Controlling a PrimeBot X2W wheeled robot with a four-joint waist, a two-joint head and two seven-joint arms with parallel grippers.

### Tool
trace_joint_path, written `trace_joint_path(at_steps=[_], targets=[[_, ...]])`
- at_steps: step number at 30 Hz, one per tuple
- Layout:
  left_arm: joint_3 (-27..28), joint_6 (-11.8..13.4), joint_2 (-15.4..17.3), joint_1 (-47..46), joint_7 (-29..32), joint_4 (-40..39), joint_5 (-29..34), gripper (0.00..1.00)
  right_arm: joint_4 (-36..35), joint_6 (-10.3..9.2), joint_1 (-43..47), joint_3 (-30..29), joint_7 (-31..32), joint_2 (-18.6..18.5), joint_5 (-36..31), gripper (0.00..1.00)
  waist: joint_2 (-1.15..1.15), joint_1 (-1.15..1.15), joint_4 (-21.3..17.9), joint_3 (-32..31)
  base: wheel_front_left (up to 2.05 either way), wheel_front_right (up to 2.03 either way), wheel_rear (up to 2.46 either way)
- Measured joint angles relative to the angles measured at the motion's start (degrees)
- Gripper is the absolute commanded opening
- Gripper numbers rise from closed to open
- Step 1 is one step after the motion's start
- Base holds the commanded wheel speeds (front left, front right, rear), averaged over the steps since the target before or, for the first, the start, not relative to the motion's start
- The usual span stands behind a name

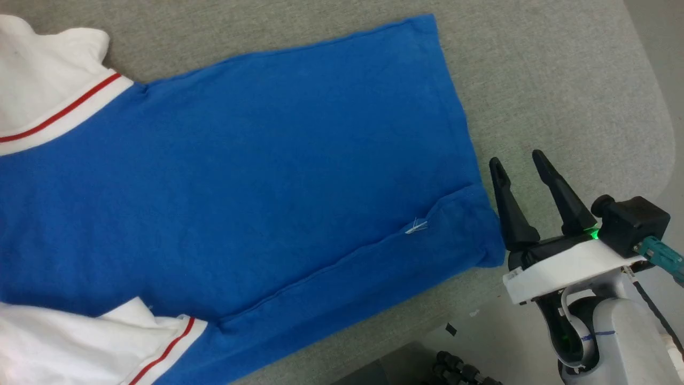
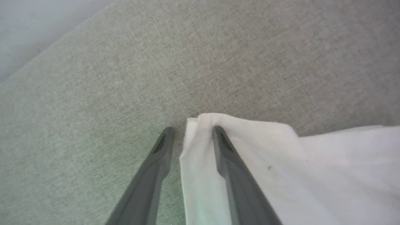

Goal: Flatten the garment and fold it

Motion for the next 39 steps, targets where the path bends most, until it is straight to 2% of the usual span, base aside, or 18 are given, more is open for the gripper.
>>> trace_joint_path(at_steps=[2,5,10,13,20,22,23,25,28,33,39], targets=[[-0.1,-0.7,-0.2,0.0,0.1,-0.6,-0.6,0.0,0.4,0.0,-0.1,-0.3,0.0,0.0,0.0,1.0,0.0,0.0,0.3,0.0,0.0,0.0,0.0],[-0.4,-0.8,-0.9,0.8,-3.2,-0.8,-0.3,0.0,0.9,0.0,-0.2,-0.8,0.0,0.0,-0.4,1.0,0.0,0.01,0.8,-0.3,0.0,0.0,0.0],[-2.0,-0.2,-1.5,2.5,-11.4,0.3,3.6,0.0,0.9,0.0,-0.3,-1.8,1.6,0.0,-2.0,1.0,0.0,0.02,1.9,-1.9,0.0,0.0,0.0],[-2.5,0.0,-1.7,4.0,-17.2,1.4,5.5,0.0,0.6,0.0,-0.4,-2.0,4.2,-1.5,-3.1,1.0,0.0,0.02,2.8,-3.6,0.0,0.0,0.0],[-2.7,0.3,-6.8,7.0,-27.8,-0.5,5.2,0.0,-1.3,0.0,-1.9,-1.6,14.9,-11.2,-2.4,1.0,0.0,0.01,7.0,-7.4,0.0,0.0,0.0],[-3.1,0.3,-7.8,7.9,-29.6,-2.6,5.2,0.0,-1.4,0.02,-3.3,-0.1,18.6,-14.6,-1.1,1.0,0.0,0.01,8.7,-8.3,0.0,0.0,0.0],[-3.6,0.3,-8.8,8.7,-31.1,-5.3,5.2,0.0,-1.2,0.01,-4.9,0.6,22.0,-18.0,0.5,1.0,0.0,0.01,10.5,-9.0,0.0,0.0,0.0],[-4.3,0.3,-9.5,9.4,-32.3,-8.4,5.6,0.0,-0.8,0.0,-7.0,1.3,25.4,-21.1,2.2,1.0,0.0,0.01,12.4,-9.6,0.0,0.0,0.0],[-5.0,0.5,-9.9,10.6,-33.3,-13.3,5.9,0.0,0.5,0.0,-10.5,2.8,30.1,-24.8,5.0,1.0,0.0,0.01,15.1,-10.1,0.0,0.0,0.0],[-6.0,2.9,-9.8,13.7,-33.8,-22.5,6.9,0.0,5.2,0.01,-17.7,7.2,35.8,-30.7,7.3,1.0,0.0,0.01,19.5,-10.0,0.0,0.0,0.0],[-7.4,5.4,-9.6,17.8,-33.5,-31.6,7.7,0.0,14.2,0.0,-27.5,13.2,39.3,-34.8,7.4,1.0,0.0,0.01,23.7,-8.7,0.0,0.0,0.0]])
